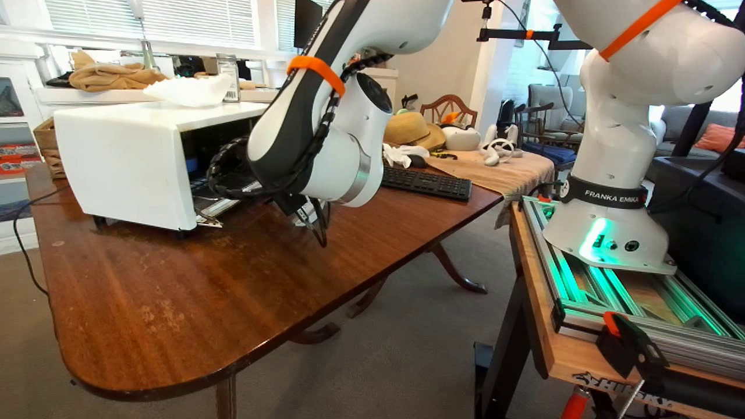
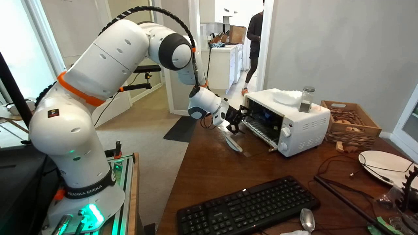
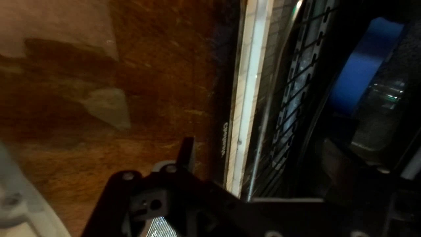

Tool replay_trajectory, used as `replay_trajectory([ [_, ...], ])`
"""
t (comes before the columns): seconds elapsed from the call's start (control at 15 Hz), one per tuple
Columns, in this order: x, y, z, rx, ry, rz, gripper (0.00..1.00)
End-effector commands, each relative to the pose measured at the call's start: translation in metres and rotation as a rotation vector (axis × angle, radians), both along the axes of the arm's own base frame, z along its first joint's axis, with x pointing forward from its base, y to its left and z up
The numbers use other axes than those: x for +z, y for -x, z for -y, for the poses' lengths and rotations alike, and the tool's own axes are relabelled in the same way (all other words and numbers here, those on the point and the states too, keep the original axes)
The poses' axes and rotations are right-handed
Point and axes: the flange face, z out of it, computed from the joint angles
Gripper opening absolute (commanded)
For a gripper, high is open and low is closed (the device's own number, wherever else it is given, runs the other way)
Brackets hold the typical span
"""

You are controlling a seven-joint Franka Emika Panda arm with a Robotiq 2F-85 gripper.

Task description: Open the oven then pull out the tray

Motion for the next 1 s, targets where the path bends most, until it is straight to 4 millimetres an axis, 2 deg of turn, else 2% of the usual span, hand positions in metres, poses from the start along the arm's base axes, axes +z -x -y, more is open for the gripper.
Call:
replay_trajectory([
  [0.0, 0.0, 0.03, -0.011, -0.028, 0.005, -0.032, 0.95],
  [0.07, 0.001, 0.034, -0.01, -0.04, 0.008, -0.033, 0.9],
  [0.13, 0.002, 0.037, -0.008, -0.055, 0.016, -0.034, 0.81],
  [0.2, 0.004, 0.038, -0.005, -0.062, 0.02, -0.03, 0.81],
  [0.47, 0.015, 0.032, 0.016, -0.1, 0.053, -0.024, 0.48],
  [0.6, 0.024, 0.022, 0.028, -0.109, 0.061, -0.007, 0.42],
  [0.93, 0.043, -0.014, 0.048, -0.096, 0.082, 0.028, 0.4],
])
